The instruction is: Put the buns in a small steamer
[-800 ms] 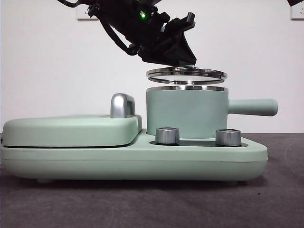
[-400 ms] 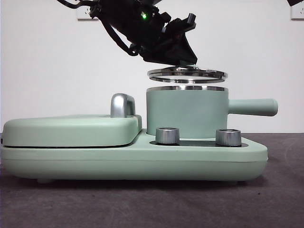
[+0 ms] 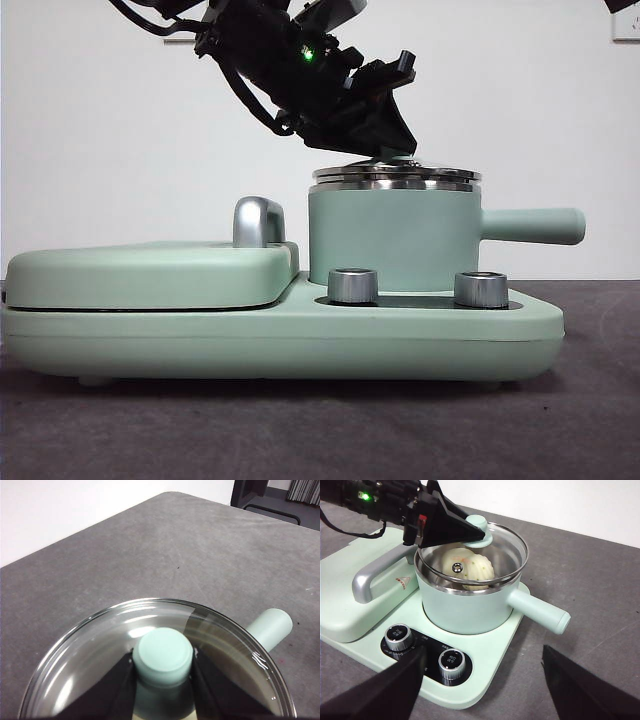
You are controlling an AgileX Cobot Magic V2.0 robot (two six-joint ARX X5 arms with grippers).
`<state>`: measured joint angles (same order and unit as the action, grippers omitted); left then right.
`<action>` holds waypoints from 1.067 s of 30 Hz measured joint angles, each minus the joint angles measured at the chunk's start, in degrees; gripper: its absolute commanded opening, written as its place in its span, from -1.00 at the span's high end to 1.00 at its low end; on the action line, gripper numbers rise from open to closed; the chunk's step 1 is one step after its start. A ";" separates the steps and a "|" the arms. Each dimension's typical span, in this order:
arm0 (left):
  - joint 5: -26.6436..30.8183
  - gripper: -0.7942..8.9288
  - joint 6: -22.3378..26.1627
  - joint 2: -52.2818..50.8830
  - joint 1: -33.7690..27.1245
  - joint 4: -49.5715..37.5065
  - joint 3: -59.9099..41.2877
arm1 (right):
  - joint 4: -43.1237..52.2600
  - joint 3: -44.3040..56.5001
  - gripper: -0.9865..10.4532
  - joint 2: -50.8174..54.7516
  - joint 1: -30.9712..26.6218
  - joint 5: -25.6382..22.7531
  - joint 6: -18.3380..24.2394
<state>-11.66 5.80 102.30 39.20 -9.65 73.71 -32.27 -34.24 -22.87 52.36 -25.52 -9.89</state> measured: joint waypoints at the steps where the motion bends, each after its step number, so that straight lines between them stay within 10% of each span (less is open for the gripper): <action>1: -0.02 0.81 -0.07 0.00 0.00 0.09 0.00 | 0.00 0.00 0.19 0.00 0.00 0.00 0.00; 32: 0.02 0.81 -0.42 -0.63 0.00 3.65 0.66 | 0.00 0.00 0.19 -3.39 -0.20 -0.20 0.00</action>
<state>-11.64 5.39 101.67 39.20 -6.00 74.37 -32.27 -34.24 -26.26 52.16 -25.71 -9.89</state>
